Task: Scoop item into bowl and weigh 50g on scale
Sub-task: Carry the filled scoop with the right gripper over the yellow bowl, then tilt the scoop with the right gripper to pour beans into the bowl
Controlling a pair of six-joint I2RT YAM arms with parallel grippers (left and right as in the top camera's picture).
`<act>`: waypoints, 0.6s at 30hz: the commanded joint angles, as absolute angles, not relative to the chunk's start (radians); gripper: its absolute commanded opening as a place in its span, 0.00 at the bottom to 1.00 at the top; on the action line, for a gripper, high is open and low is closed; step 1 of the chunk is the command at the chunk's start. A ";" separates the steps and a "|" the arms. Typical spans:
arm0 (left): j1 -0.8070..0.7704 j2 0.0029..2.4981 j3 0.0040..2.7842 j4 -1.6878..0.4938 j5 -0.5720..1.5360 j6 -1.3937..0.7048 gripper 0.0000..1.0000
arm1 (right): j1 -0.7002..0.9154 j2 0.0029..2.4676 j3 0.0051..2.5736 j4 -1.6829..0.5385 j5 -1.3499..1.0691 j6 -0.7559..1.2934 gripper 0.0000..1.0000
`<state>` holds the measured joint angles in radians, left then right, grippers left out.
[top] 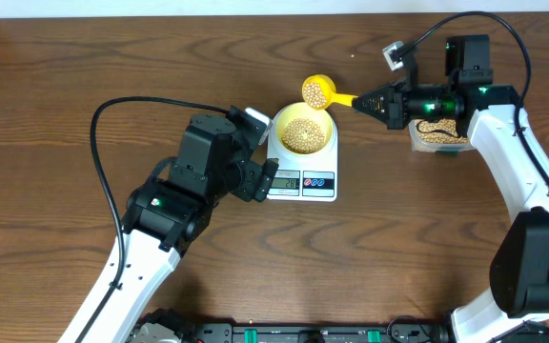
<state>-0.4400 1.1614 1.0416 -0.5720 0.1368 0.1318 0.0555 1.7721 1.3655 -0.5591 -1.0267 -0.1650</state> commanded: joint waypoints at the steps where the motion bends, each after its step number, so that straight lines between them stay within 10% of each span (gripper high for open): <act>1: -0.438 1.164 1.039 -0.571 0.146 0.134 0.86 | 0.066 1.781 1.364 -0.557 -0.986 -0.276 0.01; 18: -0.438 1.164 1.039 -0.571 0.146 0.134 0.87 | 0.086 1.781 1.364 -0.558 -0.970 -0.494 0.01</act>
